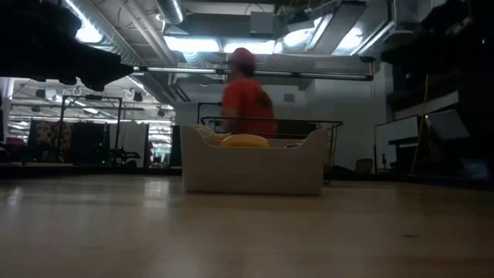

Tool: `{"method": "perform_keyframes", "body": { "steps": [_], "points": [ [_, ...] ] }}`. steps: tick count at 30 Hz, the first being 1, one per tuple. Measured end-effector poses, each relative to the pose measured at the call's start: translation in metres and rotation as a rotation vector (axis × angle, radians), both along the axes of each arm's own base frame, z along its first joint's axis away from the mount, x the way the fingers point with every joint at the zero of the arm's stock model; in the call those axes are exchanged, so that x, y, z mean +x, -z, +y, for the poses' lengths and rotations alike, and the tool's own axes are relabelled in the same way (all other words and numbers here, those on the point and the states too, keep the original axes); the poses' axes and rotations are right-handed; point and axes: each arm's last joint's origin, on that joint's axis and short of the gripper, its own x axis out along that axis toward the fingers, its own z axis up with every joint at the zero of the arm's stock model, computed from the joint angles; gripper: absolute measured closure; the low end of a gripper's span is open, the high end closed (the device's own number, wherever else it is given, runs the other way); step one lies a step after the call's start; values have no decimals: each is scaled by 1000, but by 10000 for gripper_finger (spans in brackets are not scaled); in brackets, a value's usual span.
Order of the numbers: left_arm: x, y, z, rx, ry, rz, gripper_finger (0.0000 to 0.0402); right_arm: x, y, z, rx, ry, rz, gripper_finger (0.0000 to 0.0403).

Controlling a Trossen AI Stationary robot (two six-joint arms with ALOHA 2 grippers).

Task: Sort produce into baskets
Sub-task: Return to Home Position

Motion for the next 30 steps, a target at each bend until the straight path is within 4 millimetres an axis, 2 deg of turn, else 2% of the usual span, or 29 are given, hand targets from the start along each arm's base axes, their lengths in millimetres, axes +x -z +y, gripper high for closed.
{"method": "perform_keyframes", "body": {
  "steps": [6, 12, 18, 21, 25, 30],
  "points": [
    [0, 0, 0, 0, -1, 0, 167, 6, 29, -2, -4, 0, -17, 400],
    [0, 0, 0, 0, 0, -1, 167, 8, 48, -2, 3, 0, 10, 400],
    [0, 0, 0, 0, 0, -1, 167, 7, 58, -2, 28, 7, 103, 400],
    [0, 0, 0, 0, 0, 0, 167, 7, 60, -5, 30, 81, 129, 400],
    [0, 0, 0, 0, -1, 0, 167, 7, 62, -7, 29, 153, 146, 400],
    [0, 0, 0, 0, 0, 0, 167, 7, 63, -7, 30, 165, 150, 400]
  ]
}}
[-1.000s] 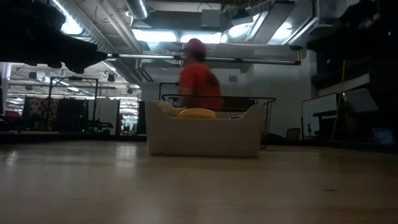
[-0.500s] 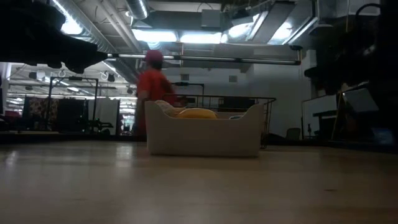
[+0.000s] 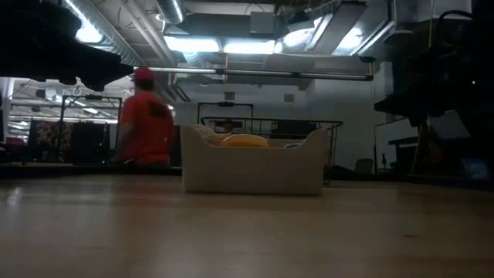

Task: Sort produce into baskets
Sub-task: Return to Home Position

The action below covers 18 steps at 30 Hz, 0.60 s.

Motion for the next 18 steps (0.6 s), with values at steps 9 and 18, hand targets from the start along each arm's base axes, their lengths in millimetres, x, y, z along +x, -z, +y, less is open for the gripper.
{"method": "perform_keyframes", "body": {
  "steps": [9, 18],
  "points": [
    [0, 0, 0, 0, 0, 0, 167, 0, -1, 7, -6, -53, -16, 400],
    [0, 0, 0, 0, 0, 0, 167, -8, -15, 17, -40, -131, -184, 400]
  ]
}}
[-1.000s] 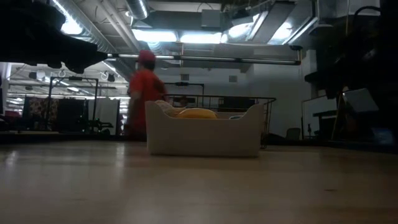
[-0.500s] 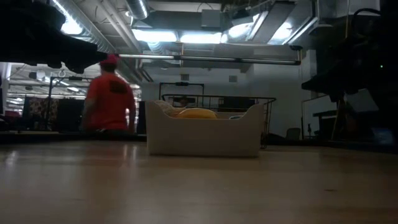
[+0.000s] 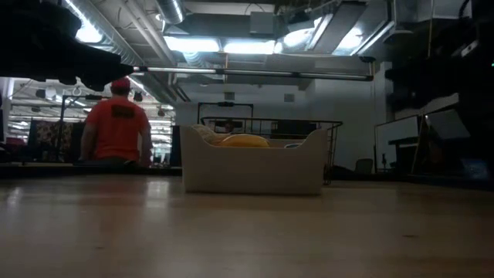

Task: Sort produce into baskets
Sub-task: Return to Home Position

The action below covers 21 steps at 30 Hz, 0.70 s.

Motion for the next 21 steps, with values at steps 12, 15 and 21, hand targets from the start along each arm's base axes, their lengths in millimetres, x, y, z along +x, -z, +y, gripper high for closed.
{"method": "perform_keyframes", "body": {
  "steps": [12, 15, 21],
  "points": [
    [0, 0, 0, 0, 0, 1, 167, 0, -2, 0, -1, 4, -10, 400],
    [0, 0, 0, 0, 0, 1, 167, 0, -2, -1, -1, 5, -7, 400],
    [0, 0, 0, 0, 0, 1, 167, 0, -1, -1, 1, 5, 5, 400]
  ]
}}
